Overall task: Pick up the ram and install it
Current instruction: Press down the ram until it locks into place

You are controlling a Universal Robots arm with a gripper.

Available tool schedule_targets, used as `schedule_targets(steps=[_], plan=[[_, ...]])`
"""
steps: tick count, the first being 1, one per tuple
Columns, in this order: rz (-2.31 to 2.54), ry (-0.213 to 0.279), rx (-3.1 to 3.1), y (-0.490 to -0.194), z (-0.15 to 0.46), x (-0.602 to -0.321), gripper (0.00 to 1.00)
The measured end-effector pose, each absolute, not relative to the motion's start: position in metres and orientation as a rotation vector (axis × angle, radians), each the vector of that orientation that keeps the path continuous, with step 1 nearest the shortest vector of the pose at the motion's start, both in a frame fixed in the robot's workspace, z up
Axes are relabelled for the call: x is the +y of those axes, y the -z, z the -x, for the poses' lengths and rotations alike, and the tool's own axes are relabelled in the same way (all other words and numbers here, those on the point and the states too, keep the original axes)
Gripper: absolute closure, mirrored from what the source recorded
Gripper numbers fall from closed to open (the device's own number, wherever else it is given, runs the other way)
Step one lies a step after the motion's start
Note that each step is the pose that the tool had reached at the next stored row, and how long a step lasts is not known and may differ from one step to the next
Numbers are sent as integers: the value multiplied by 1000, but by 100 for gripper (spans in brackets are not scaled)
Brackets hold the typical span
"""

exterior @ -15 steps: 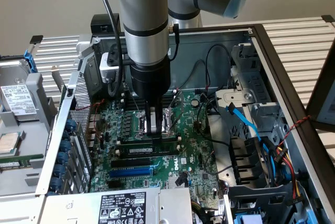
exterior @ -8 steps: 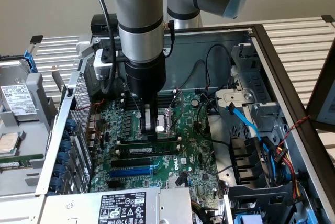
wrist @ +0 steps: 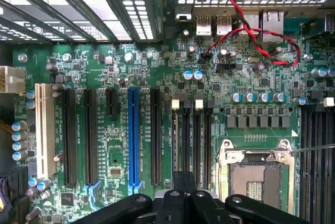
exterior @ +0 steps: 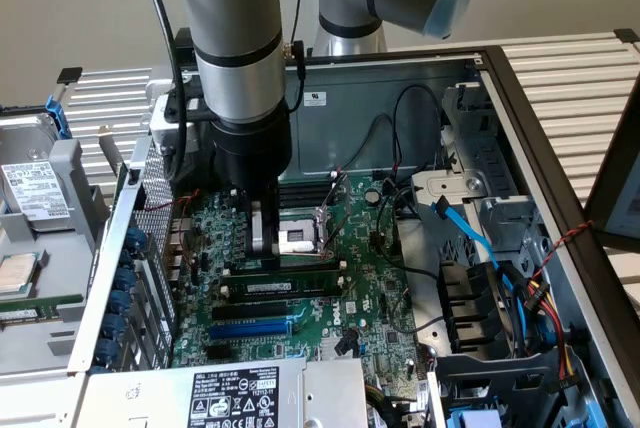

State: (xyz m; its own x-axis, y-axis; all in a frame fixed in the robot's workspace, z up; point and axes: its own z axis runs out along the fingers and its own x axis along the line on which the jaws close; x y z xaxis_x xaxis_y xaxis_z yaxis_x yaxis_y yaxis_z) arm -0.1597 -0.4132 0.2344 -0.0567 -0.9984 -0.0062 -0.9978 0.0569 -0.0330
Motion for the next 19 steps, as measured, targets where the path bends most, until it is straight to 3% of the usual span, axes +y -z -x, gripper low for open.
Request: schedule_targets(steps=[8, 19], plan=[[2125, 31, 2278, -226, 160, -413, 89], [2122, 20, 2275, -268, 146, -419, 89]])
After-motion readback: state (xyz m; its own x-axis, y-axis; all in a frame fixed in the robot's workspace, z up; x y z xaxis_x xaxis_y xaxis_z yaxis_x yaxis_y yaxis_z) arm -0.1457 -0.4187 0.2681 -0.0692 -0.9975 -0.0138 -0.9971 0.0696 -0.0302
